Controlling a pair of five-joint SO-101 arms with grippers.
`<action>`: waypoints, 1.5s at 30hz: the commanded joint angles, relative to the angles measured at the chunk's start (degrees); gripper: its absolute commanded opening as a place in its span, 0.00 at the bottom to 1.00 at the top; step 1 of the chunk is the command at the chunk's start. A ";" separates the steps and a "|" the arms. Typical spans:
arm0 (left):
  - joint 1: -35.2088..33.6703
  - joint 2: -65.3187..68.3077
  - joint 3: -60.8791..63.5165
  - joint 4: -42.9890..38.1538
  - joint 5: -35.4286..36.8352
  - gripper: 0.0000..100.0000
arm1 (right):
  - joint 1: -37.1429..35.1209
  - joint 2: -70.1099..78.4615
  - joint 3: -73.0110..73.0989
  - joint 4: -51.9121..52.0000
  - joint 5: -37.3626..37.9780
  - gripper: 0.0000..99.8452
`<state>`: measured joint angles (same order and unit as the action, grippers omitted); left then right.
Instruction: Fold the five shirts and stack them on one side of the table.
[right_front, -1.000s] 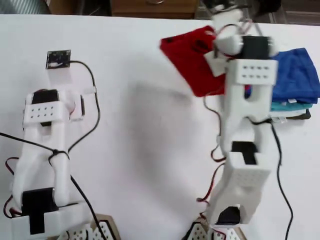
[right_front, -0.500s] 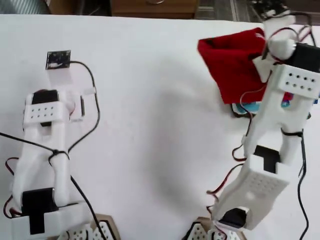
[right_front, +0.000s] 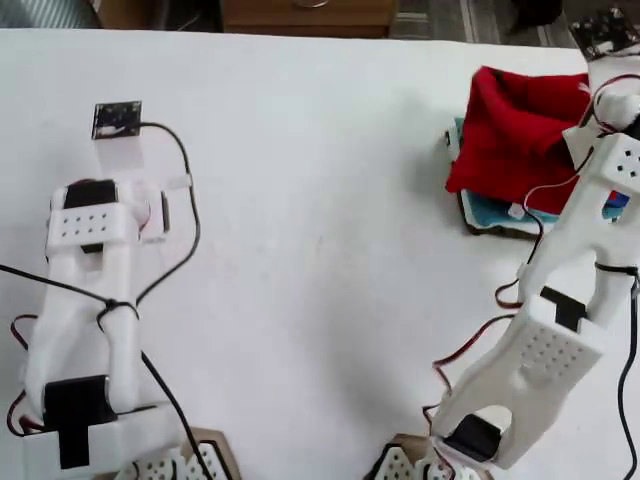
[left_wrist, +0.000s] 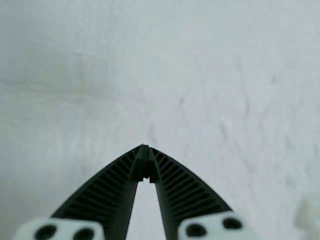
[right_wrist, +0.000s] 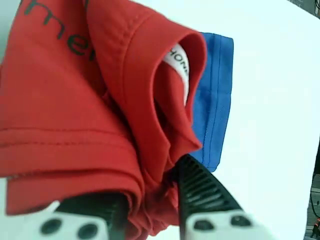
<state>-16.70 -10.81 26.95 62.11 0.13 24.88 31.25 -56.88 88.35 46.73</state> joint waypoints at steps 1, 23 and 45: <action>-0.53 -0.26 -0.22 -0.44 0.09 0.03 | 1.19 1.45 -0.70 -4.35 2.29 0.02; -0.53 -0.26 -0.22 -0.70 0.09 0.03 | 3.91 11.47 -0.70 -19.38 11.34 0.02; -0.53 -0.26 -0.22 -0.70 0.09 0.03 | 4.97 4.97 -0.70 -24.57 1.05 0.19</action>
<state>-16.79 -10.81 26.95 62.11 0.13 29.27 41.71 -56.88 64.88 48.48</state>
